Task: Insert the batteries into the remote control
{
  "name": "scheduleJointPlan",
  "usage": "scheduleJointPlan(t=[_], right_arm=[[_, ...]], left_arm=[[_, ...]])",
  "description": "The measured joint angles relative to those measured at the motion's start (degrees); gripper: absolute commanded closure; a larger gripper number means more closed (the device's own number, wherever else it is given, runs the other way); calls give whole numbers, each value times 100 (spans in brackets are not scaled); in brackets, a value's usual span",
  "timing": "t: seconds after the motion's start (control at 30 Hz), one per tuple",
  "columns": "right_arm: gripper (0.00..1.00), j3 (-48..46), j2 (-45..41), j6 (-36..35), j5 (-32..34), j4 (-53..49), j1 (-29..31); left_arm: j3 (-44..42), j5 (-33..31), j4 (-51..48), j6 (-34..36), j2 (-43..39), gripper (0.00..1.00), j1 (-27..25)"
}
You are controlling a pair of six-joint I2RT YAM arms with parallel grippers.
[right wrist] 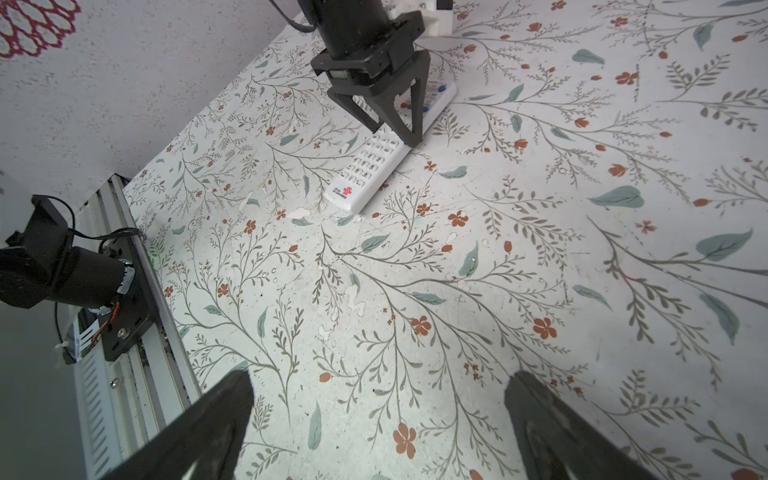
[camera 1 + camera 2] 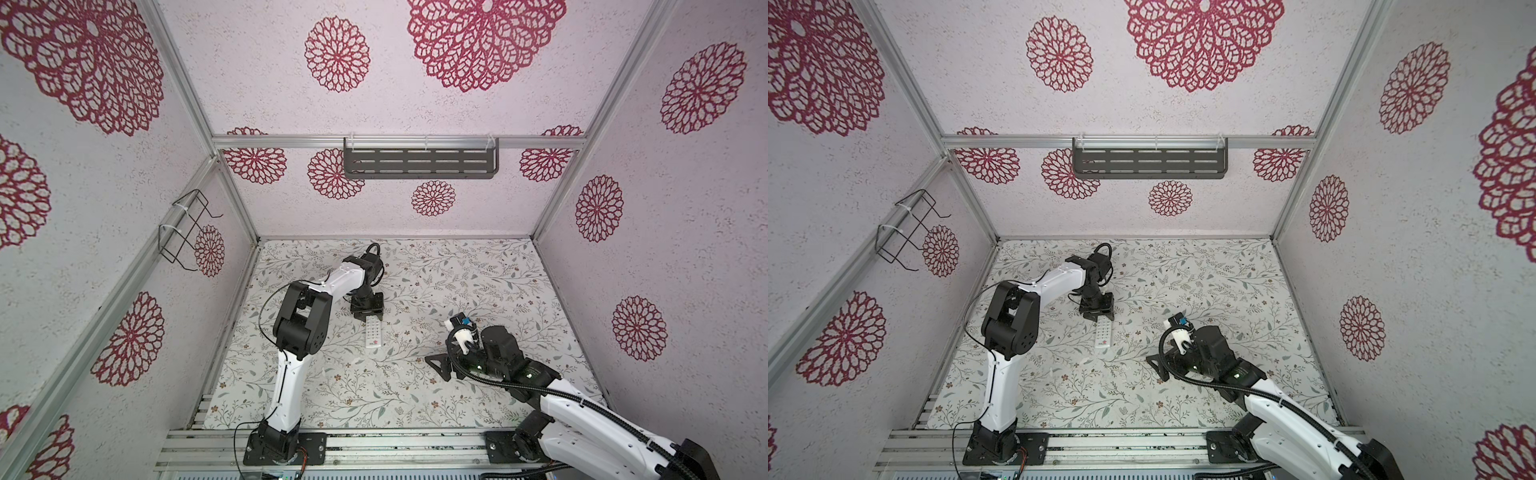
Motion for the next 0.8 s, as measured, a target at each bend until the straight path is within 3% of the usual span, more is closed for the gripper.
scheduleJointPlan(t=[0.27, 0.43, 0.57, 0.67, 0.8], right_arm=[[1, 92, -2, -96, 407, -195, 0], [1, 411, 66, -249, 868, -273, -37], [1, 704, 415, -483, 1285, -229, -120], [1, 800, 713, -608, 1539, -197, -468], [1, 866, 1180, -796, 1641, 20, -1364]], left_arm=[[-321, 179, 472, 26, -306, 5, 26], [-833, 299, 857, 208, -999, 1, 146], [-1526, 125, 1423, 439, -2114, 1, 492], [-2192, -391, 2133, 616, -3075, 2, 940], [-3222, -1639, 3309, 822, -4087, 3, 1539]])
